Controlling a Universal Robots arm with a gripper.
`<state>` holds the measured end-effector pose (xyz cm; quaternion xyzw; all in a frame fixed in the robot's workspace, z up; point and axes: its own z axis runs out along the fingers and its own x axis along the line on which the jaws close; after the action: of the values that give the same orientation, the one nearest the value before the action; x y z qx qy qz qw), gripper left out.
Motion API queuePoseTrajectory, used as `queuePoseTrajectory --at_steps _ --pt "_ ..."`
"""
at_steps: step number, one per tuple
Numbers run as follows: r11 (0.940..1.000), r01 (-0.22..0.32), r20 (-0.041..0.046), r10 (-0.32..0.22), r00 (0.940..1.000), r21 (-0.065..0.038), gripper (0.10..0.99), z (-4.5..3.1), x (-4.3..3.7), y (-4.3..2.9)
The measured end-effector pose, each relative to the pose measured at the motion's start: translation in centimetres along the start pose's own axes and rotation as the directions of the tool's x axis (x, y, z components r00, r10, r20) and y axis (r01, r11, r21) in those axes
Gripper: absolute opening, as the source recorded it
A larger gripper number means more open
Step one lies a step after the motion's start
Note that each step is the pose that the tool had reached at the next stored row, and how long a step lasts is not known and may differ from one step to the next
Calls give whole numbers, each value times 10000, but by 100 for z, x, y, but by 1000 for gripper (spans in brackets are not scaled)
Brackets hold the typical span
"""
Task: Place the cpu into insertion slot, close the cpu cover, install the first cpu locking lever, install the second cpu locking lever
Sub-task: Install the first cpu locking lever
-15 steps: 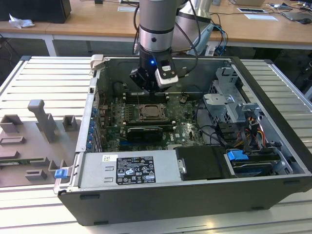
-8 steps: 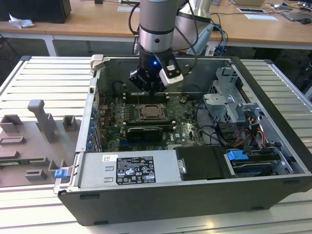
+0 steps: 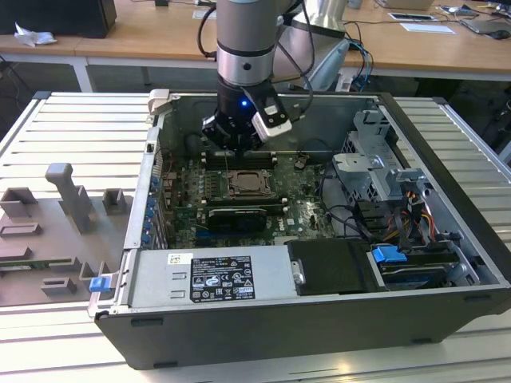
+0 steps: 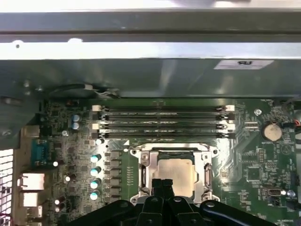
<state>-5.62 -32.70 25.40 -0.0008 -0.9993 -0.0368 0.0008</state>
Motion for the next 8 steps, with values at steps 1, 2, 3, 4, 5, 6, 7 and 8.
queuePoseTrajectory --at_steps 1,2,3,4,5,6,7,8 --pt "10000 0 4 0 10000 0 110 0 50 0" --pt "10000 0 7 0 10000 -1 110 0 92 0" --pt "10000 -1 10 1 10000 -1 110 1 167 0" --pt "10000 -1 11 1 10000 -3 110 2 242 6" --pt "10000 0 10 0 10000 -6 110 2 277 20" --pt "10000 0 10 0 10000 -7 110 3 291 32" --pt "10000 0 10 0 10000 -9 110 4 299 41" --pt "10000 -1 10 1 10000 -12 110 6 319 70"
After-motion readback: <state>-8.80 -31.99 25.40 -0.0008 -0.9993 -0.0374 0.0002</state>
